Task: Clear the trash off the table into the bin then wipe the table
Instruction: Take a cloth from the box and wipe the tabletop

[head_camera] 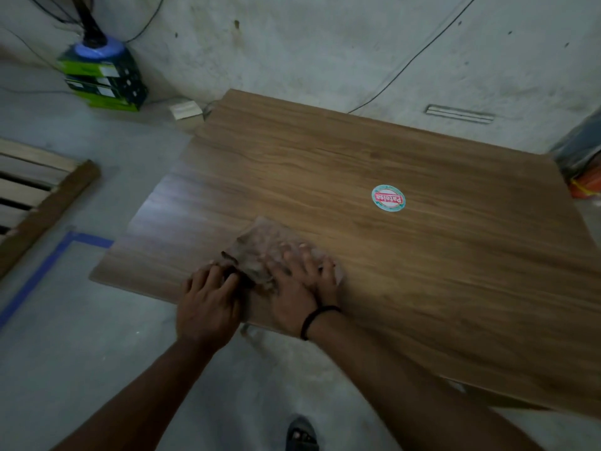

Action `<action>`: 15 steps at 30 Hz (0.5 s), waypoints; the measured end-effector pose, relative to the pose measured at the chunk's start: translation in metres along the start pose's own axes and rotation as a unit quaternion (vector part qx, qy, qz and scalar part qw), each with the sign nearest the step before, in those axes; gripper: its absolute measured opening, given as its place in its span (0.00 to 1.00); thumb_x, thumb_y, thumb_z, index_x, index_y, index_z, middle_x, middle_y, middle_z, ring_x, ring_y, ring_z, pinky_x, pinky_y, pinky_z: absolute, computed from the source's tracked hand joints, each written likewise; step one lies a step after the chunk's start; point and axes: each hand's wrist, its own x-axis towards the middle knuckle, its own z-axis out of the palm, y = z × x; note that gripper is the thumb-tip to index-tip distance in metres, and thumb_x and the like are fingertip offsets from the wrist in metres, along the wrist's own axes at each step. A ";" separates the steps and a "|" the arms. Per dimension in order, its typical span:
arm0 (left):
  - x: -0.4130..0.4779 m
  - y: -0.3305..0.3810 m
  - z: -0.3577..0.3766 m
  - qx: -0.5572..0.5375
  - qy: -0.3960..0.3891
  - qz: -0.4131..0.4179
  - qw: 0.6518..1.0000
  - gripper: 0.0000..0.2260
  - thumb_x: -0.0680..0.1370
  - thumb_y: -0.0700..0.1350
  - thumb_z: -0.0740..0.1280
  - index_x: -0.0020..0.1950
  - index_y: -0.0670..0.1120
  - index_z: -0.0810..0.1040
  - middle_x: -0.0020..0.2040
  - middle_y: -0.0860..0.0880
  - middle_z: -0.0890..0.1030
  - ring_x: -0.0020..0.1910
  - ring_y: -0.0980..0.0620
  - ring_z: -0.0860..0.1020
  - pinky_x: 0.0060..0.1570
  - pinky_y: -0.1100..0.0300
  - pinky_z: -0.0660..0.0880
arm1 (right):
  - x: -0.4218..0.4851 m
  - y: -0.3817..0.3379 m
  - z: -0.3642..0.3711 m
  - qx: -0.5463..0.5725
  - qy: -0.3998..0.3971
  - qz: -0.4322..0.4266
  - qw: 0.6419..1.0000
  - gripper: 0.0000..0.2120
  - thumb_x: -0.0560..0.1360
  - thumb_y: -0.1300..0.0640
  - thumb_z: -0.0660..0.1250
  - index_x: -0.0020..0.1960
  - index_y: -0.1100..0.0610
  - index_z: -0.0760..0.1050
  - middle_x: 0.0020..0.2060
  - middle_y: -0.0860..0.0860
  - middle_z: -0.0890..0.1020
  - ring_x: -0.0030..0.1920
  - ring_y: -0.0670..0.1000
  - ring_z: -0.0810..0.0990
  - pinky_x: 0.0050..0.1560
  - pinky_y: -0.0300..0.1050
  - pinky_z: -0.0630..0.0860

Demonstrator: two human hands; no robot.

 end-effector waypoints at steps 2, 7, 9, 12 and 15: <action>-0.001 0.000 0.000 -0.001 -0.014 0.001 1.000 0.21 0.75 0.54 0.55 0.64 0.51 0.77 0.63 0.44 0.78 0.62 0.39 0.73 0.54 0.49 0.67 | 0.035 0.046 -0.004 0.036 -0.015 0.066 0.997 0.30 0.76 0.38 0.43 0.77 0.42 0.52 0.79 0.50 0.52 0.78 0.60 0.47 0.71 0.68 0.38; 0.000 0.000 -0.001 -0.014 -0.029 -0.011 0.999 0.21 0.77 0.54 0.54 0.65 0.51 0.77 0.64 0.44 0.78 0.63 0.38 0.74 0.56 0.48 0.71 | 0.094 0.113 -0.037 0.019 -0.022 0.239 0.971 0.29 0.75 0.35 0.47 0.75 0.36 0.49 0.78 0.45 0.49 0.77 0.58 0.46 0.71 0.69 0.47; 0.000 0.000 -0.001 -0.018 -0.035 -0.010 0.999 0.20 0.77 0.53 0.54 0.65 0.51 0.76 0.64 0.44 0.78 0.62 0.38 0.74 0.57 0.47 0.71 | 0.096 0.085 -0.037 0.025 -0.011 0.222 0.975 0.28 0.76 0.37 0.49 0.75 0.37 0.50 0.78 0.46 0.50 0.77 0.59 0.47 0.71 0.69 0.48; -0.001 -0.002 0.000 -0.021 -0.038 -0.004 0.999 0.20 0.76 0.53 0.56 0.65 0.51 0.76 0.64 0.44 0.77 0.63 0.39 0.74 0.57 0.47 0.70 | 0.084 0.008 -0.016 0.072 -0.027 0.105 0.992 0.28 0.78 0.41 0.51 0.77 0.42 0.52 0.79 0.49 0.48 0.78 0.60 0.45 0.72 0.69 0.45; 0.000 -0.002 -0.002 -0.029 -0.031 0.003 0.999 0.19 0.74 0.54 0.58 0.61 0.50 0.75 0.63 0.44 0.77 0.62 0.38 0.73 0.57 0.48 0.70 | 0.058 -0.041 -0.011 0.031 -0.045 0.005 0.999 0.26 0.79 0.38 0.45 0.76 0.36 0.48 0.79 0.44 0.45 0.78 0.56 0.41 0.71 0.70 0.38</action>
